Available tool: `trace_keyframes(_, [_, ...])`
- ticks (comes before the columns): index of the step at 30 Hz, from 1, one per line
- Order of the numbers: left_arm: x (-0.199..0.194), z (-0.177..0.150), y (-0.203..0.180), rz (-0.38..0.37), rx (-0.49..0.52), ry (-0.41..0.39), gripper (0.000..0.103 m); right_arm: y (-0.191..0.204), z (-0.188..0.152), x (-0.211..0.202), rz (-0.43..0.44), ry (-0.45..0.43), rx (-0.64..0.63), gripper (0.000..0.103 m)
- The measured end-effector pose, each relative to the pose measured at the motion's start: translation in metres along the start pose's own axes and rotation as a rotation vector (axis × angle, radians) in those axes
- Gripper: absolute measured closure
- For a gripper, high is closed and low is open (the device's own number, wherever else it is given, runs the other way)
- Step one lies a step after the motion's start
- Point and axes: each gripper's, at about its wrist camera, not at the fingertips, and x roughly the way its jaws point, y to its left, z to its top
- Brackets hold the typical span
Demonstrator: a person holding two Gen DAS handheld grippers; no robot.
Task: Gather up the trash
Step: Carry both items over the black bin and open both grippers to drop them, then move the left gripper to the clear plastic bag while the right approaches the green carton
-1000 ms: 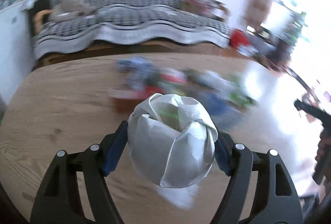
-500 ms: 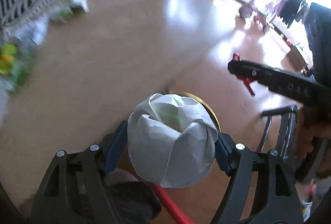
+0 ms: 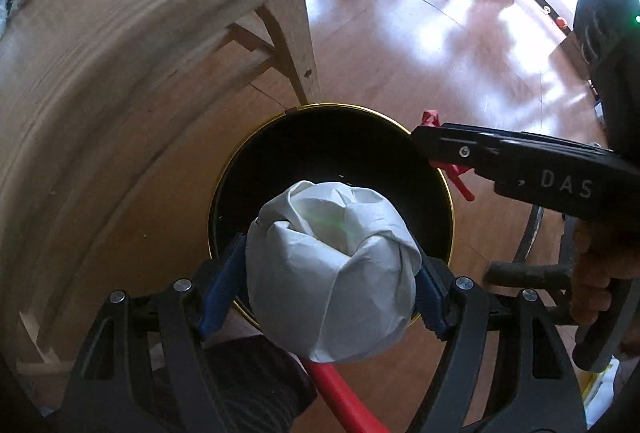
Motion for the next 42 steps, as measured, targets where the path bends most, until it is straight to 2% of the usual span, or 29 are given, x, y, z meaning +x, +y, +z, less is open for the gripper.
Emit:
trace_keyframes(3, [-0.001, -0.002, -0.004, -0.013, -0.005, 0.002, 0.026, 0.000, 0.003, 0.002, 0.011, 0.015, 0.006, 0.065])
trace_keyframes(4, [-0.001, -0.002, -0.007, -0.025, -0.015, 0.005, 0.023, 0.003, 0.004, 0.002, 0.010, 0.020, 0.004, 0.061])
trace_keyframes(5, [-0.004, -0.004, -0.006, -0.036, -0.030, 0.012, 0.016, 0.004, 0.006, 0.000, 0.007, 0.017, 0.004, 0.052])
trace_keyframes(6, [-0.006, -0.007, -0.003, -0.040, -0.047, 0.015, 0.012, 0.006, 0.008, -0.001, 0.004, 0.013, 0.003, 0.023])
trace_keyframes(7, [-0.005, -0.010, -0.003, -0.043, -0.051, 0.019, 0.009, 0.006, 0.009, -0.003, -0.003, -0.003, 0.004, 0.007])
trace_keyframes(10, [-0.011, -0.012, -0.003, -0.047, -0.049, 0.004, 0.006, 0.003, 0.012, -0.014, -0.009, -0.029, 0.016, 0.007])
trace_keyframes(14, [-0.032, -0.016, 0.001, -0.139, -0.069, 0.012, 0.006, 0.002, 0.013, -0.031, -0.019, -0.071, 0.028, 0.007])
trace_keyframes(16, [-0.060, -0.017, 0.000, -0.153, -0.065, -0.070, 0.006, 0.008, 0.013, -0.041, -0.027, -0.108, 0.014, 0.007])
trace_keyframes(17, [-0.081, -0.019, 0.005, -0.148, -0.068, -0.133, 0.006, 0.012, 0.013, -0.046, -0.036, -0.129, 0.002, 0.007])
trace_keyframes(19, [-0.110, -0.020, 0.015, -0.124, -0.082, -0.207, 0.006, 0.022, 0.015, -0.054, -0.054, -0.164, -0.021, 0.007])
trace_keyframes(21, [-0.145, -0.025, 0.037, -0.063, -0.119, -0.300, 0.006, 0.036, 0.020, -0.059, -0.066, -0.193, -0.039, 0.007])
trace_keyframes(23, [-0.177, -0.032, 0.070, 0.065, -0.177, -0.383, 0.006, 0.057, 0.028, -0.063, -0.052, -0.228, -0.061, 0.007])
trace_keyframes(25, [-0.196, -0.038, 0.105, 0.189, -0.242, -0.411, 0.006, 0.080, 0.036, -0.065, -0.035, -0.259, -0.093, 0.007])
trace_keyframes(27, [-0.210, -0.050, 0.153, 0.319, -0.326, -0.405, 0.006, 0.107, 0.044, -0.064, -0.015, -0.284, -0.122, 0.007])
trace_keyframes(29, [-0.217, -0.062, 0.201, 0.400, -0.415, -0.383, 0.006, 0.135, 0.053, -0.059, 0.020, -0.295, -0.141, 0.007])
trace_keyframes(32, [-0.218, -0.070, 0.253, 0.396, -0.527, -0.364, 0.006, 0.184, 0.068, -0.045, 0.072, -0.301, -0.174, 0.007])
trace_keyframes(34, [-0.215, -0.064, 0.272, 0.390, -0.549, -0.361, 0.006, 0.213, 0.076, -0.034, 0.093, -0.296, -0.191, 0.007])
trace_keyframes(37, [-0.204, -0.054, 0.288, 0.373, -0.543, -0.341, 0.006, 0.258, 0.089, -0.014, 0.119, -0.291, -0.208, 0.007])
trace_keyframes(42, [-0.178, -0.042, 0.302, 0.330, -0.447, -0.322, 0.006, 0.321, 0.100, 0.030, 0.117, -0.251, -0.281, 0.007])
